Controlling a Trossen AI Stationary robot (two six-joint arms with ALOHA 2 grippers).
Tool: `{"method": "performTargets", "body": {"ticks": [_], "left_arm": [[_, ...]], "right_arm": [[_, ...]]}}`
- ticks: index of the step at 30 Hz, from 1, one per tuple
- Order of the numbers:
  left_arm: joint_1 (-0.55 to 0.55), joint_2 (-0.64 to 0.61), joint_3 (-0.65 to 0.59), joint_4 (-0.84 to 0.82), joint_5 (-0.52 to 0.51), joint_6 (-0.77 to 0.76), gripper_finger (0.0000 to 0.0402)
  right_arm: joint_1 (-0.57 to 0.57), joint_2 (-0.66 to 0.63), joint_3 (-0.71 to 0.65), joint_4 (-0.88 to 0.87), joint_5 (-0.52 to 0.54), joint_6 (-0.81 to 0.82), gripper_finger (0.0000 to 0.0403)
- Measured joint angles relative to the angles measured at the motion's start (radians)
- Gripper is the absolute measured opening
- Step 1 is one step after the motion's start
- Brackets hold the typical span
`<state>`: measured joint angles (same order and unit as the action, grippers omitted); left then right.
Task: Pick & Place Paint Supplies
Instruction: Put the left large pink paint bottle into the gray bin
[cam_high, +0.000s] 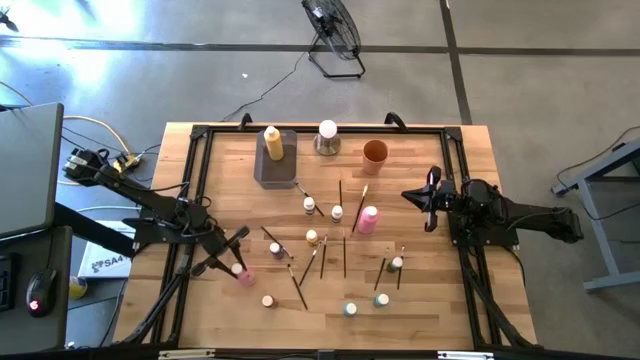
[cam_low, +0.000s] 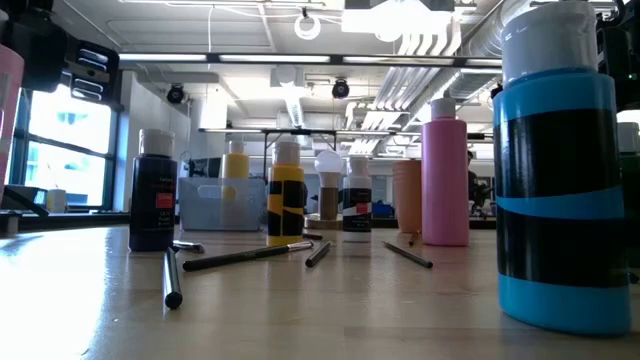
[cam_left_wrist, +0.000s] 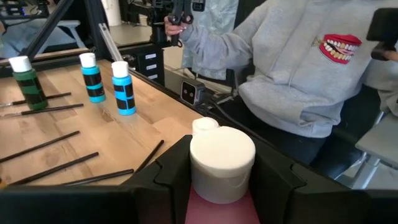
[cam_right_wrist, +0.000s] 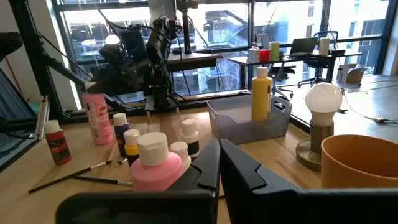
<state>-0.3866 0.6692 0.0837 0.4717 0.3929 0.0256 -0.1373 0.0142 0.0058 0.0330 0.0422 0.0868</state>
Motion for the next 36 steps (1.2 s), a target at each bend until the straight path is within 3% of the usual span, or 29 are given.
{"method": "performTargets", "body": {"ticks": [16, 24, 30, 36], "left_arm": [[0.0, -0.006, -0.001, 0.003, -0.041, -0.047, 0.0127], [0.0, -0.006, 0.03, -0.023, -0.114, -0.083, 0.0127], [0.0, -0.008, 0.152, -0.234, -0.166, -0.092, 0.0127], [0.0, -0.025, 0.318, -0.519, -0.396, -0.101, 0.0127]], "right_arm": [[0.0, 0.0, 0.0, 0.0, 0.0, 0.0, 0.0004], [0.0, 0.0, 0.0, 0.0, 0.0, 0.0, 0.0004], [0.0, 0.0, 0.0, 0.0, 0.0, 0.0, 0.0004], [0.0, 0.0, 0.0, 0.0, 0.0, 0.0, 0.0004]]}}
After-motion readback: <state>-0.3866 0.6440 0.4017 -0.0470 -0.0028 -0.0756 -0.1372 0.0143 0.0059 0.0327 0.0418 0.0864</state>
